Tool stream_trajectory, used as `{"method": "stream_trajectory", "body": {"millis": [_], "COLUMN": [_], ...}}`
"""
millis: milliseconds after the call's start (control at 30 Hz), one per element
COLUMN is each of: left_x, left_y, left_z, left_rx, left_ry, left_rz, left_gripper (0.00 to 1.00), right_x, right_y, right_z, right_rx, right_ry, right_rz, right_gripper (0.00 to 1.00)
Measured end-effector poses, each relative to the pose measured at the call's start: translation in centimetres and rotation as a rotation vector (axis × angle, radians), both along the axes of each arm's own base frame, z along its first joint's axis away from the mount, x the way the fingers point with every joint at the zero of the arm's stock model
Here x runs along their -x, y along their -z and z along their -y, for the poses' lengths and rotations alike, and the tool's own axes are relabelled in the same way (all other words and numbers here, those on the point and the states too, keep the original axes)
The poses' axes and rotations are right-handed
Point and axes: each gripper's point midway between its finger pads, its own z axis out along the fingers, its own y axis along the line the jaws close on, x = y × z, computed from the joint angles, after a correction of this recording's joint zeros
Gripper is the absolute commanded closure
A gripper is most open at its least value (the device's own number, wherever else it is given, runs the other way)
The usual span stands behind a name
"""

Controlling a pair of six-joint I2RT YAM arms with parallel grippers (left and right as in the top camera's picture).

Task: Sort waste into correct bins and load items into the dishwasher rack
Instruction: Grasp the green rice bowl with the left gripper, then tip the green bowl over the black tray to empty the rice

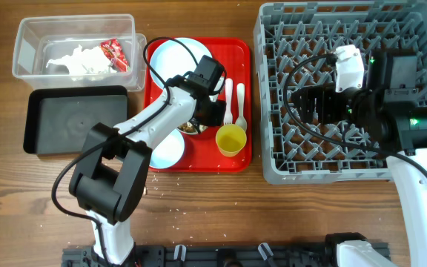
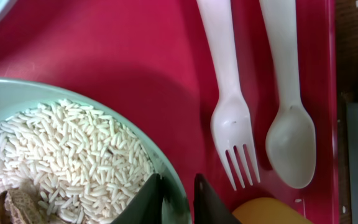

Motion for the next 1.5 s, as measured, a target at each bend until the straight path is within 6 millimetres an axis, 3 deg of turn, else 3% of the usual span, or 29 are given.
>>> {"method": "stream_trajectory", "body": {"millis": [167, 533, 733, 833, 867, 933, 1033, 1167, 1233, 1400, 1500], "left_x": [-0.3, -0.3, -0.3, 0.4, 0.7, 0.7, 0.4, -0.7, -1.4, -2.6, -2.8], "left_y": [0.1, -0.9, -6.9, -11.1, -12.1, -13.7, -13.2, -13.6, -13.2, -8.0, -7.7], "left_z": [0.1, -0.6, -0.3, -1.1, -1.9, -5.7, -12.4, -18.1, -22.3, -26.9, -28.4], "left_rx": [0.002, -0.033, 0.062, 0.108, 0.115, 0.108, 0.09, 0.177, 0.254, 0.541, 0.728], "left_ry": [-0.001, -0.078, -0.136, -0.147, -0.165, -0.251, -0.426, -0.514, -0.579, -0.67, -0.7], "left_rz": [0.01, -0.012, 0.06, 0.116, 0.118, 0.11, 0.03, 0.017, 0.011, -0.141, -0.155], "left_gripper": [0.96, 0.96, 0.96, 0.96, 0.96, 0.96, 0.96, 0.96, 0.96, 0.96, 0.96], "right_x": [0.0, 0.0, 0.0, 0.0, 0.0, 0.0, 0.0, -0.1, -0.1, -0.1, -0.1], "right_y": [0.0, 0.0, 0.0, 0.0, 0.0, 0.0, 0.0, -0.1, -0.1, -0.1, -0.1], "right_z": [0.0, 0.0, 0.0, 0.0, 0.0, 0.0, 0.0, 0.0, 0.0, 0.0, 0.0], "right_rx": [0.0, 0.0, 0.0, 0.0, 0.0, 0.0, 0.0, 0.0, 0.0, 0.0, 0.0], "right_ry": [0.0, 0.0, 0.0, 0.0, 0.0, 0.0, 0.0, 0.0, 0.0, 0.0, 0.0], "right_rz": [0.0, 0.0, 0.0, 0.001, 0.002, 0.002, 0.003, 0.004, 0.004, 0.004, 0.005], "right_gripper": [0.0, 0.0, 0.0, 0.0, 0.0, 0.0, 0.0, 0.0, 0.0, 0.0, 0.0]}}
